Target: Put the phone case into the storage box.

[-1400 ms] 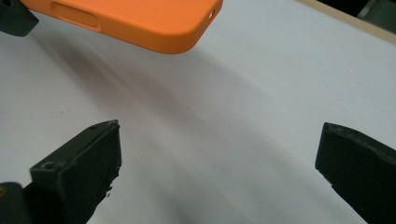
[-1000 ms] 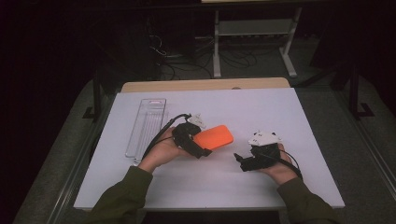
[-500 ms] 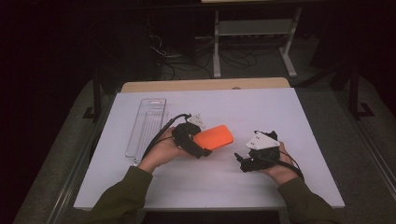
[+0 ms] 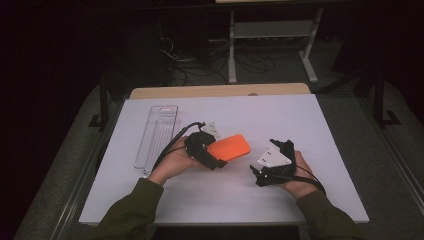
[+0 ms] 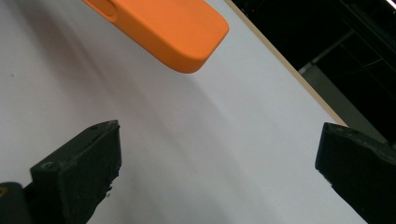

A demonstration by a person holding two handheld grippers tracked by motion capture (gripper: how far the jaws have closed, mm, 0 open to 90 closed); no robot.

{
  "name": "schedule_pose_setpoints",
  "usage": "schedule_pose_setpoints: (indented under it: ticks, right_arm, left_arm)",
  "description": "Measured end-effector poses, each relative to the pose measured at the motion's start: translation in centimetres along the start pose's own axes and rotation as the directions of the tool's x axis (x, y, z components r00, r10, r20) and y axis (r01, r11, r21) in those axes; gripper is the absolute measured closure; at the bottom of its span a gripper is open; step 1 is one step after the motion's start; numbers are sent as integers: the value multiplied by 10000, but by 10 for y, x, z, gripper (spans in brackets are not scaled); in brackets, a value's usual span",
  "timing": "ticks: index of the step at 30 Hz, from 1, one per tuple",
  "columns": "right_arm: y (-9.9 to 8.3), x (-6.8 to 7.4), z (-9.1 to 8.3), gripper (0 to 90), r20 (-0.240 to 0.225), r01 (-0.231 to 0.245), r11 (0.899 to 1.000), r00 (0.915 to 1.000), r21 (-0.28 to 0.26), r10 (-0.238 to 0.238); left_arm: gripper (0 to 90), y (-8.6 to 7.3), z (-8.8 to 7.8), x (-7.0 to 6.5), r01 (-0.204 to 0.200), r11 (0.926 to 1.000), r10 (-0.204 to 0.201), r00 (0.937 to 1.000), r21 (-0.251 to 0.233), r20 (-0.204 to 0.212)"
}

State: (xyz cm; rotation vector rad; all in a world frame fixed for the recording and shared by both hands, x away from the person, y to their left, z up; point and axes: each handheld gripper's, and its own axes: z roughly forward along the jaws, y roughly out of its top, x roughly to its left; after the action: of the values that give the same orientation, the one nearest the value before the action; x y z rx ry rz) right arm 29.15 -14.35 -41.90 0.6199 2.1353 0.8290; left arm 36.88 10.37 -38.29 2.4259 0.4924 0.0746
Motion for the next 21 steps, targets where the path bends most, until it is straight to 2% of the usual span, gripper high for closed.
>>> schedule_pose_setpoints:
  ticks: [6, 13, 21]
  right_arm:
    - [0, 3, 0, 0, 262, 475, 9989, 9985, 27, -476]
    - [1, 5, 0, 0, 488, 964, 9953, 9941, 21, -964]
    - [3, 9, -1, 0, 785, 1564, 9877, 9846, 7, -1560]
  left_arm:
    - [154, 0, 1, -2, 174, 9998, -174, 9998, -136, 21]
    - [154, 0, 1, -2, 179, 9997, -179, 9998, -146, 9]
    - [154, 0, 1, -2, 169, 9998, -169, 9999, -145, -2]
